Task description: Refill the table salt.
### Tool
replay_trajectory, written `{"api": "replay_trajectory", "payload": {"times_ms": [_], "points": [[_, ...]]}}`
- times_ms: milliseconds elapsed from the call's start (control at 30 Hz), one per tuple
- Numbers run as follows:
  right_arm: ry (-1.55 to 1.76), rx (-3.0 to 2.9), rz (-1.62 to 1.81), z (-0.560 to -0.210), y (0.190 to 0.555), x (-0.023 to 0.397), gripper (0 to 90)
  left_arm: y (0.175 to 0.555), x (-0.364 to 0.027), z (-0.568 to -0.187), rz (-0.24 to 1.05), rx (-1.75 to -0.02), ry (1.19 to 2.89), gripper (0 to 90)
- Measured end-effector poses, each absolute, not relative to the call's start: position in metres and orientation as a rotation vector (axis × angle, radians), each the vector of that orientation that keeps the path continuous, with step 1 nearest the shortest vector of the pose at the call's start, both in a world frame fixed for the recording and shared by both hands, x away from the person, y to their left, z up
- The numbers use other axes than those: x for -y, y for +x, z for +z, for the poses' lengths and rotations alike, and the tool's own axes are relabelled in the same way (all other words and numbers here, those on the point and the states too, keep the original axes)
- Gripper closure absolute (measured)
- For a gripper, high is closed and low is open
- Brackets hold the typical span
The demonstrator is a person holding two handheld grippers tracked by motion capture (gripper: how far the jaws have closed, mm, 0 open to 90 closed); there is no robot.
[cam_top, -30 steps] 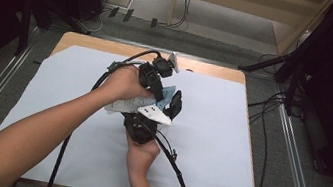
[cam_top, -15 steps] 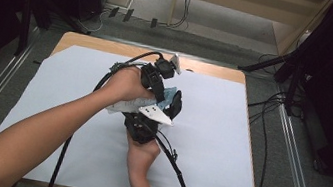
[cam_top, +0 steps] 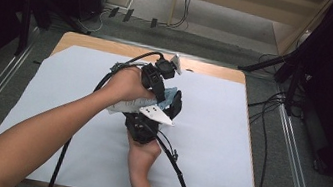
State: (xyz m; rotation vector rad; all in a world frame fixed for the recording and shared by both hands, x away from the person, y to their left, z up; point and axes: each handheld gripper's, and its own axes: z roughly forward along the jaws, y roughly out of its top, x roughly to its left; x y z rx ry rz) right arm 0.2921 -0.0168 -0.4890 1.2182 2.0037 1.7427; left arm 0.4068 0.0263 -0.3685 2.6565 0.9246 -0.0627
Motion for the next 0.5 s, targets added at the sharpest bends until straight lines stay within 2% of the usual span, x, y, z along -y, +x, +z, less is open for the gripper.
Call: {"api": "replay_trajectory", "payload": {"times_ms": [500], "points": [[1.187, -2.018, 1.724, -0.4889, 0.2921, 0.0199, 90.0, 0.4054, -0.0287, -0.3673, -0.049, -0.917, 2.633, 89.5]]}}
